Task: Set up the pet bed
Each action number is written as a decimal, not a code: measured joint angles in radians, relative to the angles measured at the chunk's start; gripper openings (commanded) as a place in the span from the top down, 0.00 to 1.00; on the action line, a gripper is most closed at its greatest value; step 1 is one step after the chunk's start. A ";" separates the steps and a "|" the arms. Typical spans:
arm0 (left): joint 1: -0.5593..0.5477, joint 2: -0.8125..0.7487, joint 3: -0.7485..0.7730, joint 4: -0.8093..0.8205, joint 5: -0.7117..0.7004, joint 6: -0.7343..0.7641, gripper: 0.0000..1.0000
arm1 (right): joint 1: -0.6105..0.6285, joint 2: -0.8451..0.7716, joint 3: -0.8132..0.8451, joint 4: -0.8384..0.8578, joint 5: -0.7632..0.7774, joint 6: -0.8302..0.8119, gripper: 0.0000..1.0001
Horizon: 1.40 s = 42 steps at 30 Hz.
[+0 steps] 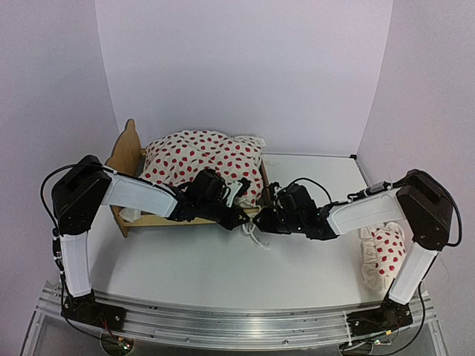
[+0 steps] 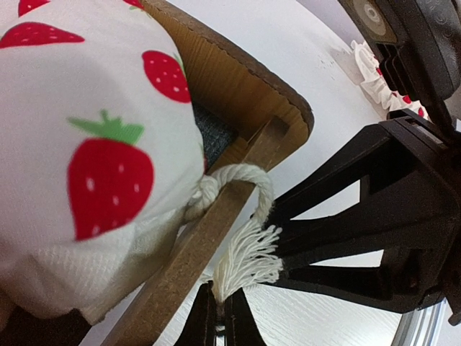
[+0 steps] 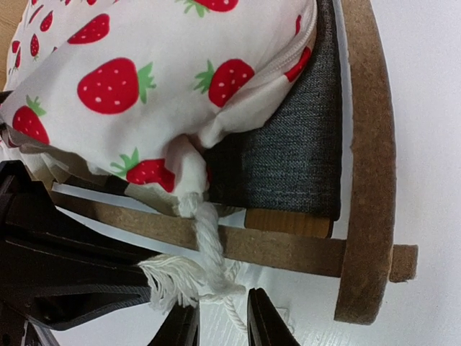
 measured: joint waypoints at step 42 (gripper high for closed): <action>-0.005 0.087 -0.016 0.195 0.205 0.330 1.00 | -0.004 -0.074 -0.001 -0.100 -0.258 -0.115 0.88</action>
